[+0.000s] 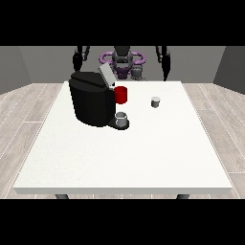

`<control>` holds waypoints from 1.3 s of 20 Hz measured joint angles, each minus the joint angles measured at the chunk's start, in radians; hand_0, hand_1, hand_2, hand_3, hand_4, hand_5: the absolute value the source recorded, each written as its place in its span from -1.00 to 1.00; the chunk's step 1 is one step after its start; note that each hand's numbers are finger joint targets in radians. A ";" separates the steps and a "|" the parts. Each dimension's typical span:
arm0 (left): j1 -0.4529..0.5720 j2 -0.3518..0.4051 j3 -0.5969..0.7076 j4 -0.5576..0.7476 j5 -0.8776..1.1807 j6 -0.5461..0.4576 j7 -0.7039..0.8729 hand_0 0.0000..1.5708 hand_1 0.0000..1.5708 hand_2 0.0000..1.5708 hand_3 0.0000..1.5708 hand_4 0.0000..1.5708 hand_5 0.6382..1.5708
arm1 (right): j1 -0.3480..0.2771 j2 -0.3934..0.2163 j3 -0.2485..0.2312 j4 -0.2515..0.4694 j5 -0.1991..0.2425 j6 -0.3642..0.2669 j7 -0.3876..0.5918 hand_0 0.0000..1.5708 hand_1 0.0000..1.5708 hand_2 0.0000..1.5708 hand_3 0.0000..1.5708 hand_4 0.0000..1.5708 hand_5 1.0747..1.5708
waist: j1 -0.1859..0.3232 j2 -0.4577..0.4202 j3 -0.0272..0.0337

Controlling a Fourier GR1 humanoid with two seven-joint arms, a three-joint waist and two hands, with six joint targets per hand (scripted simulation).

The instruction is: Insert the coffee pod into the coffee machine and close the lid

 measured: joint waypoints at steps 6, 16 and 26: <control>0.021 -0.014 -0.034 -0.042 -0.001 -0.032 -0.066 -1.00 -1.00 -1.00 -1.00 -0.61 1.00 | 0.024 0.004 -0.018 0.068 -0.004 0.004 -0.012 -1.00 -1.00 -1.00 -1.00 -0.84 1.00 | 0.035 -0.045 -0.0166; 0.020 0.025 -0.033 -0.042 -0.071 -0.045 -0.162 -1.00 -1.00 -1.00 -1.00 -1.00 1.00 | 0.032 0.049 -0.093 0.092 -0.020 -0.082 -0.123 -1.00 -1.00 -1.00 -1.00 -0.80 1.00 | 0.018 -0.061 -0.0208; -0.189 0.161 0.085 0.153 -0.083 -0.100 -0.080 -1.00 -1.00 -1.00 -1.00 -1.00 1.00 | -0.037 0.075 -0.041 0.053 -0.009 -0.110 -0.099 -1.00 -1.00 -1.00 -1.00 -0.64 1.00 | -0.059 0.028 -0.0217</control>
